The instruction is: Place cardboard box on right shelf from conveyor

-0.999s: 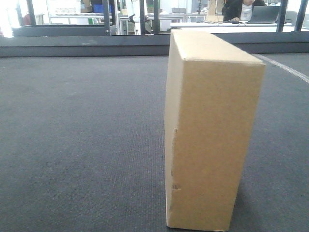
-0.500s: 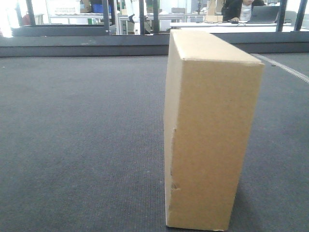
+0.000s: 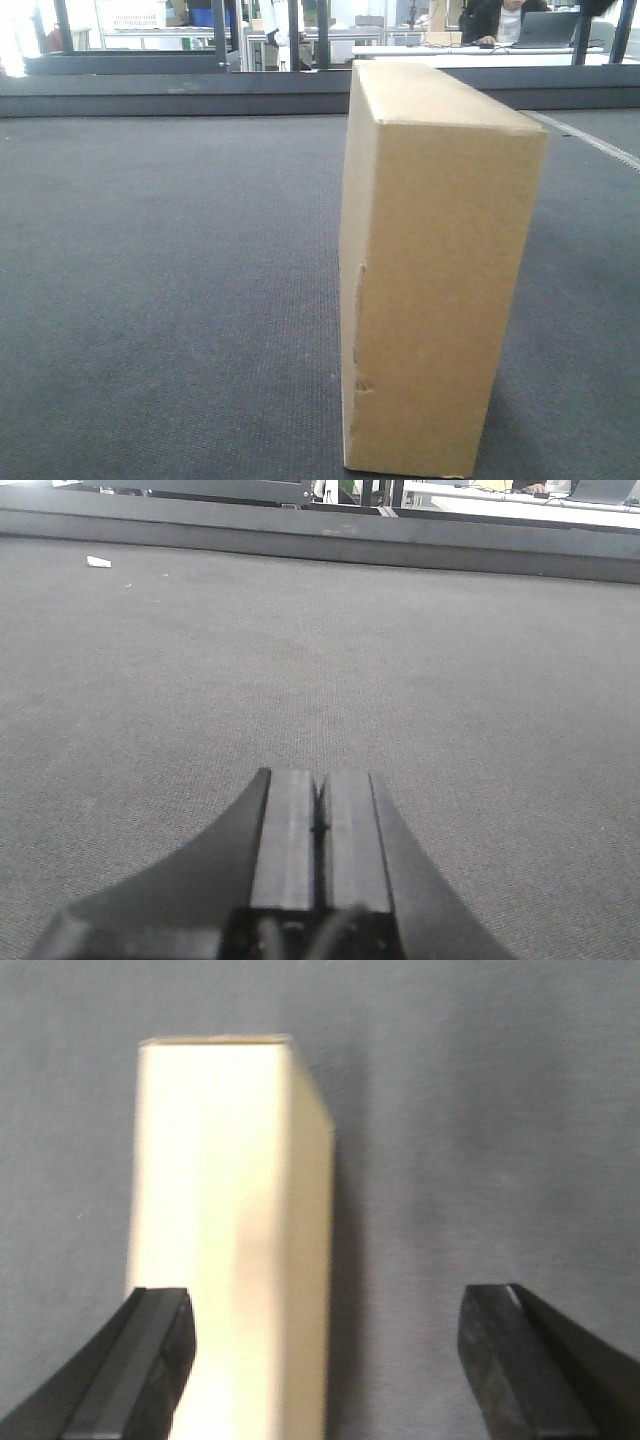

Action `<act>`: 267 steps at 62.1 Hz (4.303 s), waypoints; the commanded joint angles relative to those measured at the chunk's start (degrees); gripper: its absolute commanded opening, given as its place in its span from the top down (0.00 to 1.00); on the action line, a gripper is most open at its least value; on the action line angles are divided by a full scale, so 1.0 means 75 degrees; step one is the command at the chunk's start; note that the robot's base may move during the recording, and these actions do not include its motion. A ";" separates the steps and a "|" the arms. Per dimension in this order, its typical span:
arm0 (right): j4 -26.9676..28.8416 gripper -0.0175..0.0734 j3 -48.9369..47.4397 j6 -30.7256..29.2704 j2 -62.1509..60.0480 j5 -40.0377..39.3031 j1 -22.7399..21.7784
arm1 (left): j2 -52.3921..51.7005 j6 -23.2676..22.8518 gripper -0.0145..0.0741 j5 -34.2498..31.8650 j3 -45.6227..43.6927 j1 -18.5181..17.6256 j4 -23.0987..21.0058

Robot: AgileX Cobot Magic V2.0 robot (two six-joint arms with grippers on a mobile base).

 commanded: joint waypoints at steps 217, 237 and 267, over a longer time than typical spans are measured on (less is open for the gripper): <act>0.1805 0.75 0.5330 -0.6012 -0.5360 -0.6161 -0.4401 | -0.0059 -0.0036 0.97 -0.0656 0.0079 0.0013 0.0010; 0.1170 0.75 0.6986 -0.4560 -0.7900 -0.6771 -0.4479 | -0.0059 -0.0036 0.97 -0.0656 0.0079 0.0013 0.0010; 0.0572 0.75 0.7568 -0.4268 -0.9990 -0.6723 -0.4479 | -0.0059 -0.0036 0.97 -0.0656 0.0079 0.0013 0.0010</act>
